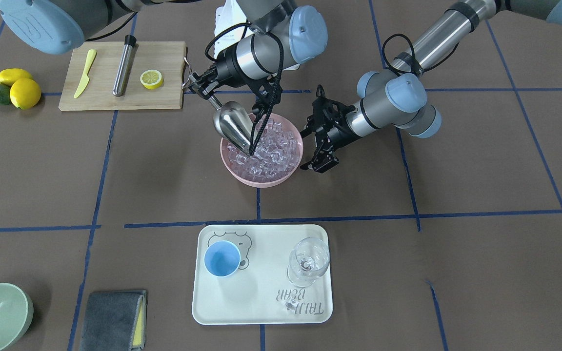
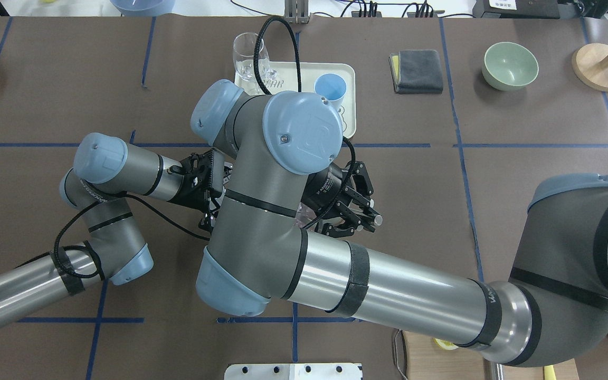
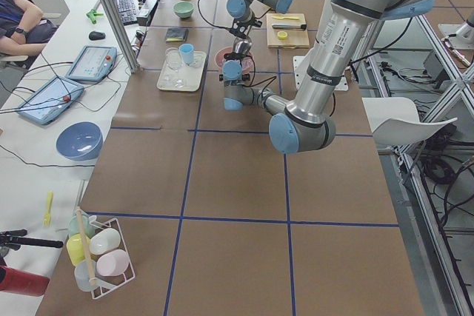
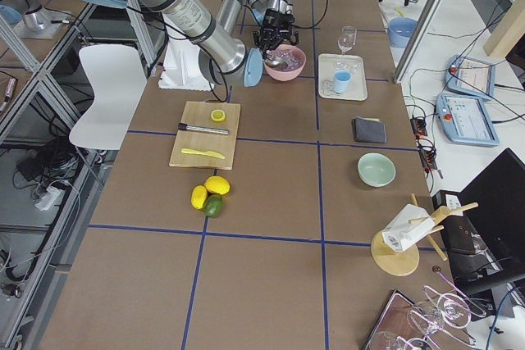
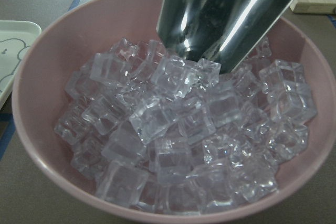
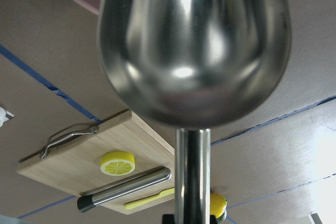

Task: Put ice in cup with scoop
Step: 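Dig the scoop into the ice cubes with the right gripper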

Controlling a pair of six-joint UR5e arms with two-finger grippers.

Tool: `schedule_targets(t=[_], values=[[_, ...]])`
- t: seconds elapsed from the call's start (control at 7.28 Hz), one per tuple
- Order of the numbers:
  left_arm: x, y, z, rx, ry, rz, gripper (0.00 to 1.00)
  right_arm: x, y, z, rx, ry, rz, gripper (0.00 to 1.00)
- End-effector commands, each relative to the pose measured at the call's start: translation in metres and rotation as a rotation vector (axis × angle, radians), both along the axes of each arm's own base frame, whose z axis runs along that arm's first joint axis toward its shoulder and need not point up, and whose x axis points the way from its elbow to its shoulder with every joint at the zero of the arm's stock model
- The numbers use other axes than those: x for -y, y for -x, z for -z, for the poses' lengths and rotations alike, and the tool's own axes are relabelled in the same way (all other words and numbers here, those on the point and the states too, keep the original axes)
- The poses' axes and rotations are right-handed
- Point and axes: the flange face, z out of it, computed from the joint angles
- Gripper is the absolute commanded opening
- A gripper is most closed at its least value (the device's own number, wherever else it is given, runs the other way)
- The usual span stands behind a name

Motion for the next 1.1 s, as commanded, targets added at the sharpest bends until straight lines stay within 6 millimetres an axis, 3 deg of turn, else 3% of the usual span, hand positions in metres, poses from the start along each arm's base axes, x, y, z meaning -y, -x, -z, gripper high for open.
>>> schedule_targets(t=[0.0,0.55,0.96], values=[[0.0,0.0,0.0,0.0,0.0,0.0,0.99,0.005,0.011,-0.009,0.039,-0.021,-0.012,0.0],[0.0,0.0,0.0,0.0,0.0,0.0,0.99,0.013,0.027,-0.037,0.143,-0.073,-0.015,0.0],[0.0,0.0,0.0,0.0,0.0,0.0,0.99,0.015,0.026,-0.052,0.217,-0.11,-0.018,0.0]])
